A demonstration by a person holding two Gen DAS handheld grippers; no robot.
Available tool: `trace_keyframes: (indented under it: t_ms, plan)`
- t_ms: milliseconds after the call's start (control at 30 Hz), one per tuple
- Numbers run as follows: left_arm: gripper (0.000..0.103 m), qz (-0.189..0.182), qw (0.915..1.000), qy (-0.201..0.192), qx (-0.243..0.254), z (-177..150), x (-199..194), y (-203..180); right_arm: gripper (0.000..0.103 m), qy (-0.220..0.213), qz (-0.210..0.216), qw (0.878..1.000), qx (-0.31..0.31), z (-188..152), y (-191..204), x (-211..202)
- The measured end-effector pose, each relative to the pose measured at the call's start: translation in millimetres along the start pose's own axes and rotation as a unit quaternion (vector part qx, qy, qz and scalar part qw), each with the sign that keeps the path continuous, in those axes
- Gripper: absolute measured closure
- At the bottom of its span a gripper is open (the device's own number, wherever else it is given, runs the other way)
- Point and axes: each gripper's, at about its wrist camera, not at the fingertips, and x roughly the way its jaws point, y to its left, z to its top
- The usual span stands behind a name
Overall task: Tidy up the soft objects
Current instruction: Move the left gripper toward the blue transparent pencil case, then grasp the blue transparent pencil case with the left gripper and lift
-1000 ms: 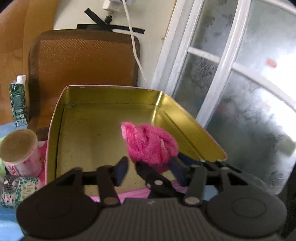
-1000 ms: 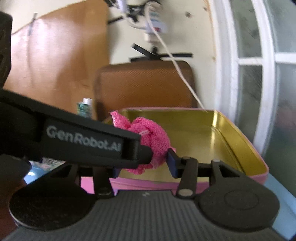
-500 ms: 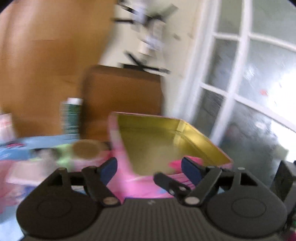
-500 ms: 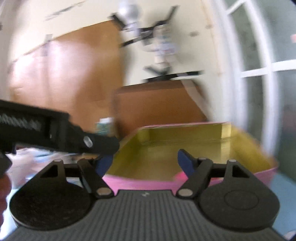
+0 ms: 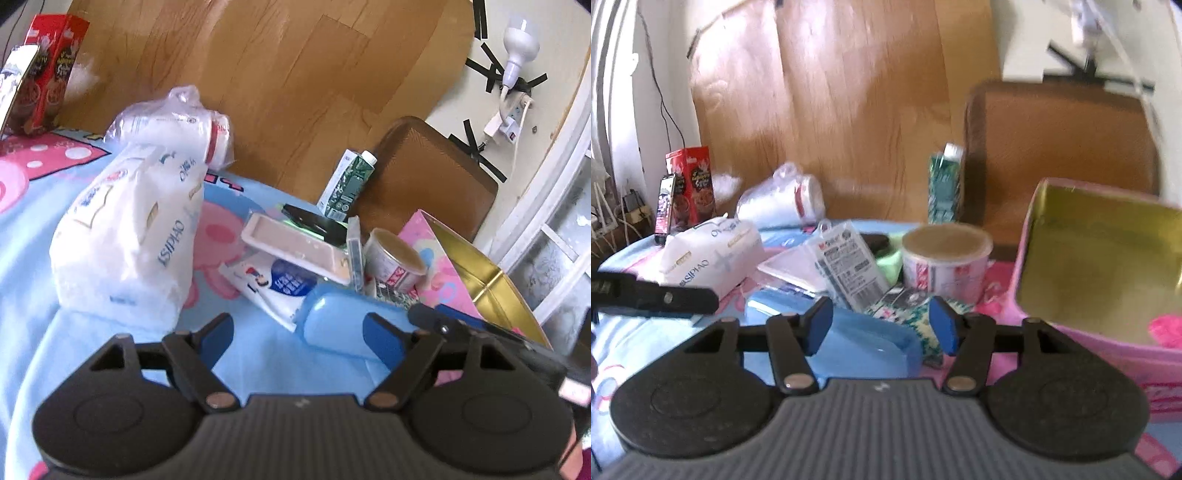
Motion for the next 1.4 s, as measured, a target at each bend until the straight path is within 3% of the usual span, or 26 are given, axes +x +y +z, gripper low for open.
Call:
trace_keyframes:
  t_ms: [100,167,400,633,833,967,1200,1400]
  plan:
    - [0.023,-0.004,1.0,0.0,0.002,-4,-4,1,0.044,0.022,0.019,0.999,0.036,3,-6,5]
    - [0.023,-0.008,1.0,0.0,0.001,-7,-8,3,0.051,0.023,0.031,0.998,0.041,-6,-2,-7]
    - [0.023,-0.009,0.9999,0.002,-0.014,-15,-21,9,0.053,0.003,0.077,0.997,-0.014,-35,38,-52]
    - [0.023,0.005,0.9999,0.001,-0.016,-25,-39,19,0.053,0.011,0.127,0.99,-0.065,-62,83,-66]
    - [0.023,0.002,0.9999,0.008,-0.01,-33,-45,22,0.053,-0.015,0.116,0.992,-0.05,-64,81,-78]
    - [0.022,0.006,0.9999,0.009,0.002,-37,-45,17,0.053,-0.035,0.086,0.995,-0.025,-65,67,-85]
    - [0.022,-0.006,0.9998,0.004,0.018,-36,-49,9,0.052,-0.023,0.061,0.998,0.02,-69,51,-81]
    - [0.022,-0.008,0.9997,0.009,0.023,-37,-50,7,0.052,-0.023,0.061,0.998,0.02,-71,55,-81]
